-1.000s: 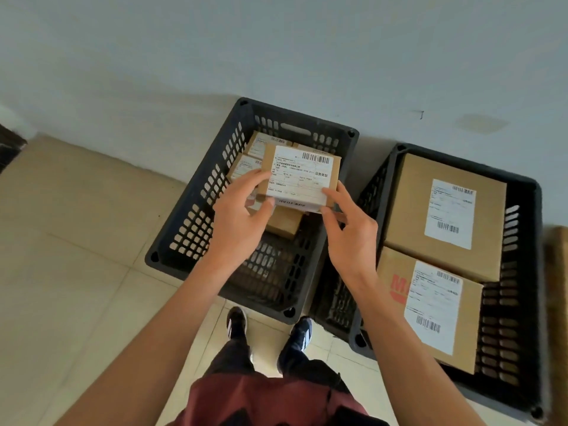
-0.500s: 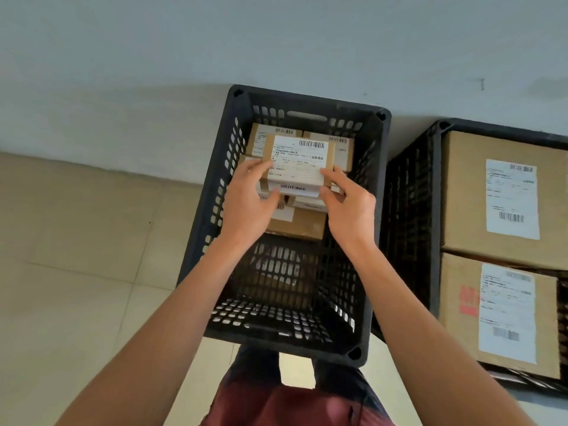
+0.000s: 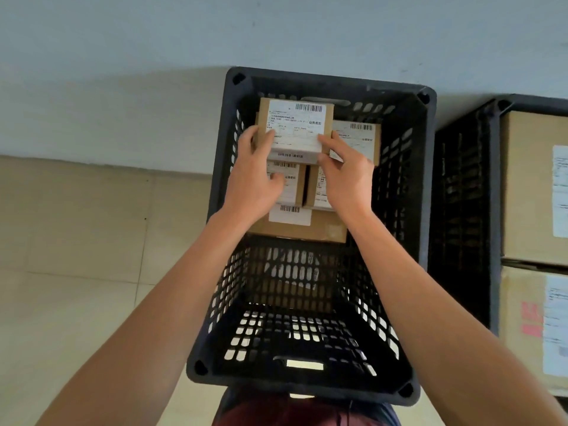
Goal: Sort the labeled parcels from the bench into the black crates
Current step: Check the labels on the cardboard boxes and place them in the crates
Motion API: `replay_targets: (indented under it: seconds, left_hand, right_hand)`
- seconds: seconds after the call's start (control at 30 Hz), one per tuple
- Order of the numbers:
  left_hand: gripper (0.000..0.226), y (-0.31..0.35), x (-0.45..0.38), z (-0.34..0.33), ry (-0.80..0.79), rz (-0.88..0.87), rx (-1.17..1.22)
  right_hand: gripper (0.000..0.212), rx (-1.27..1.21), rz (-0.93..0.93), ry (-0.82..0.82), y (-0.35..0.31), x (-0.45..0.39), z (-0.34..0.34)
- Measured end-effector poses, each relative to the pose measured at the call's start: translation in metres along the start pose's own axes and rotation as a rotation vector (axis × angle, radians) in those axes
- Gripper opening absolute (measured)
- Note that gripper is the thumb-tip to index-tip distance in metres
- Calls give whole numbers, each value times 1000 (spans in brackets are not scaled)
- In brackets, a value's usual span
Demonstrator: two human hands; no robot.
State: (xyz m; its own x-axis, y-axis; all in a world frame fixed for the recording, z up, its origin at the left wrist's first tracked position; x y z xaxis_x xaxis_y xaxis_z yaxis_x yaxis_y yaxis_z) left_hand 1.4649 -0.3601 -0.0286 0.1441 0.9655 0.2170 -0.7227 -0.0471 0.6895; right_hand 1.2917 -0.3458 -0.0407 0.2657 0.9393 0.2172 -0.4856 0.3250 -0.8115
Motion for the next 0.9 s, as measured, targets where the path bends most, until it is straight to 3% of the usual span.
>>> replay_targets:
  seconds: [0.47,0.63,0.9]
  left_hand:
    - [87,12,-23,6,-124,106,-303]
    - [69,8,-12,6,18,-115,-419]
    - [78,1,-6,5,-15,-175,-506]
  right_hand:
    - [39,33,149,39,-4,-14,-19]
    - [40,71,190,9,-3,-17,-19]
    - [56,500,500,-40,-3,-1,-26]
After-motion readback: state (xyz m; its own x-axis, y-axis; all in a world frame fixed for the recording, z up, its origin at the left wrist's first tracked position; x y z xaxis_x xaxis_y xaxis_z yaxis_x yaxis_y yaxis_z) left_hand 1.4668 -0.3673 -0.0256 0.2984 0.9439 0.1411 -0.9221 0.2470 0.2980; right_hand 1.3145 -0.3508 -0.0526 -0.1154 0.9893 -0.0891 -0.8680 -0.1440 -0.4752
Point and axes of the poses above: each hand's wrist, its own x-axis away from the middle knuckle, its own z-axis out of the back of the hand, y = z × x, the point moved 2 cm from there along -x, towards the middle knuckle, and after that the axes turned 4 degrees about x, right-handed, at the moved point
